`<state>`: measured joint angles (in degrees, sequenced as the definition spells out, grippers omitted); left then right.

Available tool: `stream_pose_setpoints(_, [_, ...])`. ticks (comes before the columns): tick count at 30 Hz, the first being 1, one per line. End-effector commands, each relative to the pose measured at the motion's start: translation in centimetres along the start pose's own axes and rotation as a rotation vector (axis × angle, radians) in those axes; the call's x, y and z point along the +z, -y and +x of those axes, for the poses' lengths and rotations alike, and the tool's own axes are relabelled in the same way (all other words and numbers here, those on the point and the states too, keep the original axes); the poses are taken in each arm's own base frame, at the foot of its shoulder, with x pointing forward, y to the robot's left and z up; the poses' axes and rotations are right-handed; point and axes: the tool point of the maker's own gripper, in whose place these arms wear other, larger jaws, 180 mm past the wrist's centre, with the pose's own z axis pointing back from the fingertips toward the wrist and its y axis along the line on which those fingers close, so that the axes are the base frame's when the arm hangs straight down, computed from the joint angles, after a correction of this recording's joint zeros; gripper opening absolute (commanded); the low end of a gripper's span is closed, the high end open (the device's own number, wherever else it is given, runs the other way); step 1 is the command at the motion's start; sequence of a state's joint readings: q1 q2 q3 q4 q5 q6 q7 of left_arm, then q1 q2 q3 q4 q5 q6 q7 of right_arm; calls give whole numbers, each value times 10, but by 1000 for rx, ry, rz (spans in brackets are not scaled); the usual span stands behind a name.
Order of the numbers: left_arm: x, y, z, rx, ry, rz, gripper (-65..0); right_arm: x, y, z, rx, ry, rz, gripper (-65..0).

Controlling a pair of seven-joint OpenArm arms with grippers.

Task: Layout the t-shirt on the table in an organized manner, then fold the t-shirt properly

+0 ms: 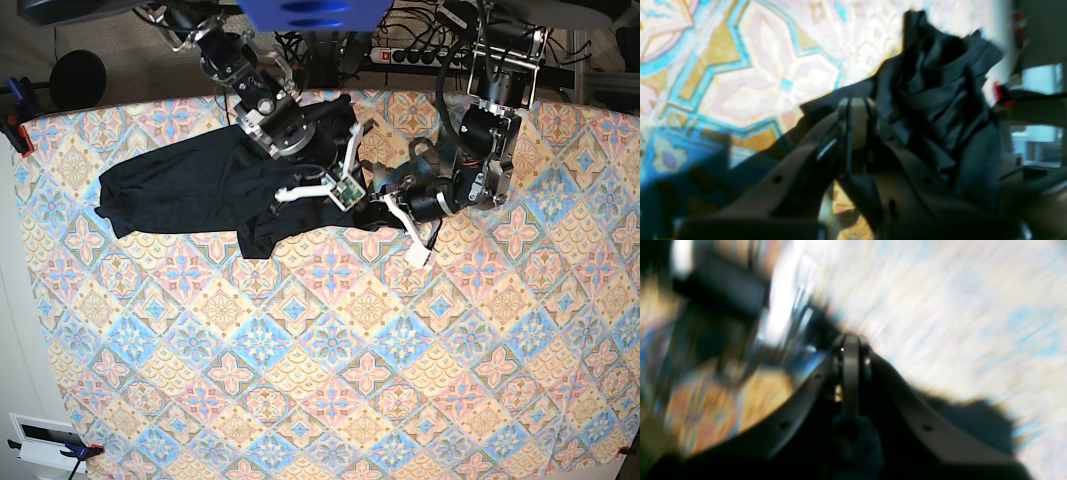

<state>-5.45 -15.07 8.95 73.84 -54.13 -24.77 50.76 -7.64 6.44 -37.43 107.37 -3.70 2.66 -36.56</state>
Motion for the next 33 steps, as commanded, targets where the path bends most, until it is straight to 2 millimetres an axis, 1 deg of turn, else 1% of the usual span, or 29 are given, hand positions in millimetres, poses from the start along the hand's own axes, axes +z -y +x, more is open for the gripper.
stream_pose_setpoints(1, [2,13,21,-8,59,-50,-650,-1,6,23,1,78,-13,-650])
stream_pose_setpoints(4, [5,29,32,9,101,-112,-650,-5,5,12,0,46,-9,-650])
stream_pose_setpoints(6, [7,41,39,-5,121,-143,-650,-10,4,-1,-2,11,-7,-650])
stream_pose_setpoints(8, [7,45,42,-9,131,-152,-650,-13,11,-12,-12,-18,-25,-650])
stream_pose_setpoints(10, [1,56,51,-22,144,-175,-650,-17,19,-28,-23,-62,-42,-650])
stream_pose_setpoints(11, [-1,59,54,-25,147,-180,-650,-18,21,-35,-28,-81,-47,-650])
stream_pose_setpoints(14, [-7,58,51,-49,132,-153,-650,-21,22,-51,-33,-124,-48,-650])
stream_pose_setpoints(16, [-9,52,48,-79,114,-115,-650,-23,21,-59,-35,-144,-46,-650])
stream_pose_setpoints(20, [-13,36,33,-121,68,-33,-650,-22,21,-58,-35,-142,-45,-650])
stream_pose_setpoints(25, [-20,9,10,-71,7,27,-650,-22,21,-58,-35,-140,-46,-650])
stream_pose_setpoints(28, [-23,-3,6,-29,11,45,-650,-22,20,-57,-36,-140,-45,-650])
stream_pose_setpoints(33, [-27,-25,8,34,66,80,-650,-22,20,-58,-37,-141,-44,-650])
